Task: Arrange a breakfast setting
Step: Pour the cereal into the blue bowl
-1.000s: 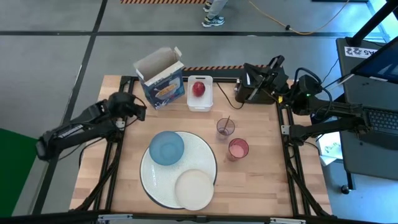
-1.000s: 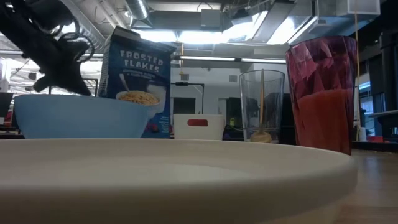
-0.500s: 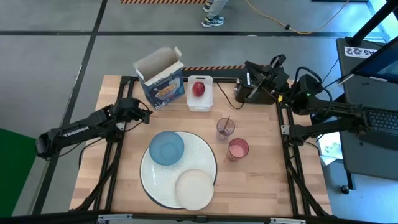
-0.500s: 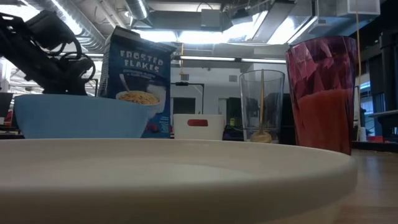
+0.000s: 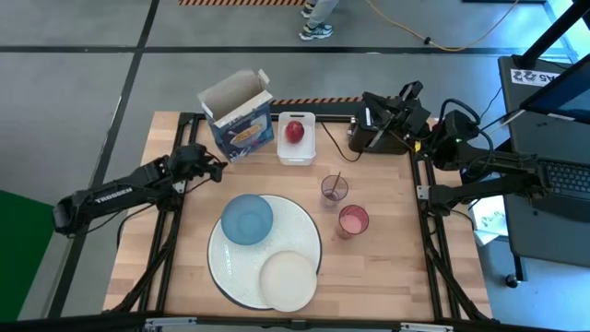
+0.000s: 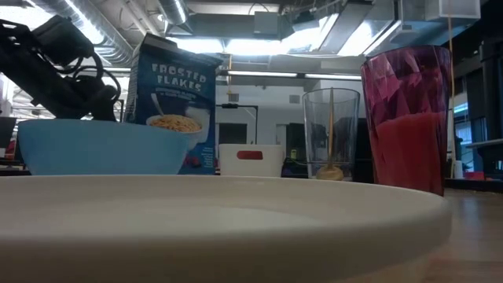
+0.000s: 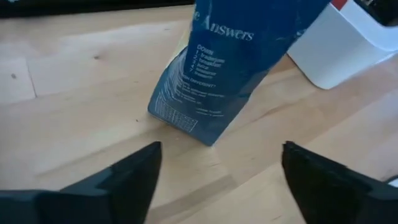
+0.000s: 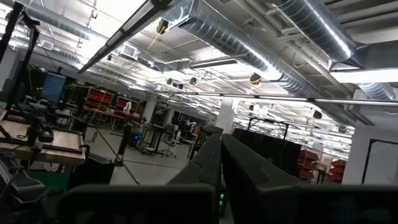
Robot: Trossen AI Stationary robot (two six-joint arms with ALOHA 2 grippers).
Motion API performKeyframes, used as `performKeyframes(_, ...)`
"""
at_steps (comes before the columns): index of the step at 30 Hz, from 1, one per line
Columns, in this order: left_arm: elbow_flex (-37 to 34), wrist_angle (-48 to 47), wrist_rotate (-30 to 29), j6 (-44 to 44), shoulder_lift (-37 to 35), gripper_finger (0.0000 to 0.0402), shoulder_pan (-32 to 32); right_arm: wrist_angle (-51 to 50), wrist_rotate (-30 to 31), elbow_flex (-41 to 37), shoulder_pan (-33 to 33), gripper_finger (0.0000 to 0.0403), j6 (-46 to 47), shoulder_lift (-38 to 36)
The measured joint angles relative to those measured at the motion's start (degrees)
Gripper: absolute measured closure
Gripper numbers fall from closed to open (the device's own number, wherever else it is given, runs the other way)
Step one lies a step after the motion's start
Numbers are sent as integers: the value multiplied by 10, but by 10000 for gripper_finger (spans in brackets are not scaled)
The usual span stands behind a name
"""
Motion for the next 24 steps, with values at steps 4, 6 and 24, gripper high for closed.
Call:
performKeyframes(4, 0, 0, -39, 29, 1, 25, 0, 0, 0, 0, 0, 388, 0, 0)
performKeyframes(6, 0, 0, -66, 40, 1, 8, 1, 0, 0, 0, 0, 388, 0, 0)
performKeyframes(24, 0, 74, -69, 117, 84, 2, 1, 9, -3, 0, 0, 388, 16, 0)
